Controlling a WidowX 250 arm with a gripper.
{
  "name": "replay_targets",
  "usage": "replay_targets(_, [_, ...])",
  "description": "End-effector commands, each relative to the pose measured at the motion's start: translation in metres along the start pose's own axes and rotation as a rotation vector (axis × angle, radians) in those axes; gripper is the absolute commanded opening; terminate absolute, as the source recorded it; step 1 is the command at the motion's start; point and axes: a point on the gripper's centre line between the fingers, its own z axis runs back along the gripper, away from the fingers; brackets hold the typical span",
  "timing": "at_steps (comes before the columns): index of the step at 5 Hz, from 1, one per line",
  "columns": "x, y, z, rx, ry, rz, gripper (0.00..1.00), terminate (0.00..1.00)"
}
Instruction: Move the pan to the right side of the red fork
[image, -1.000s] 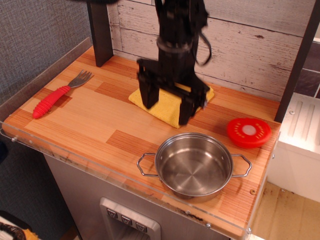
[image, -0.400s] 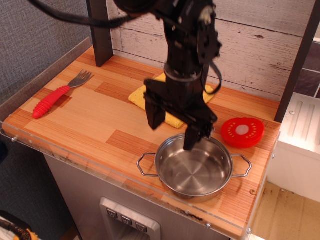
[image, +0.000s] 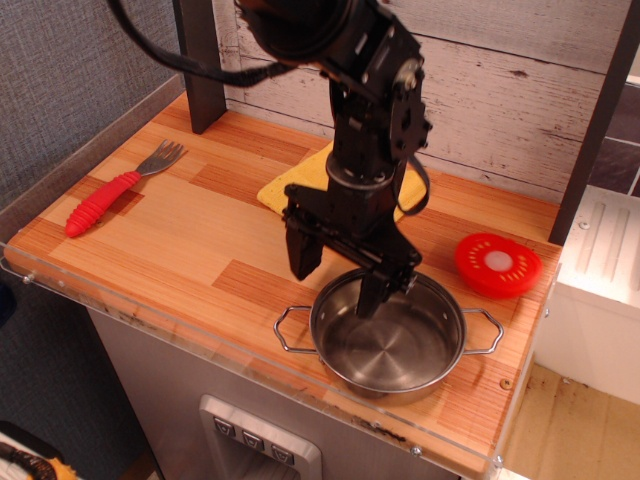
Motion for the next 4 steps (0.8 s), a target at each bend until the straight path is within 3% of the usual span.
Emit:
replay_targets(1, [0.007, -0.003, -0.002, -0.004, -0.017, -0.015, 0.00, 0.00])
replay_targets(4, [0.004, -0.018, 0.007, -0.043, -0.038, -0.039, 0.00, 0.00])
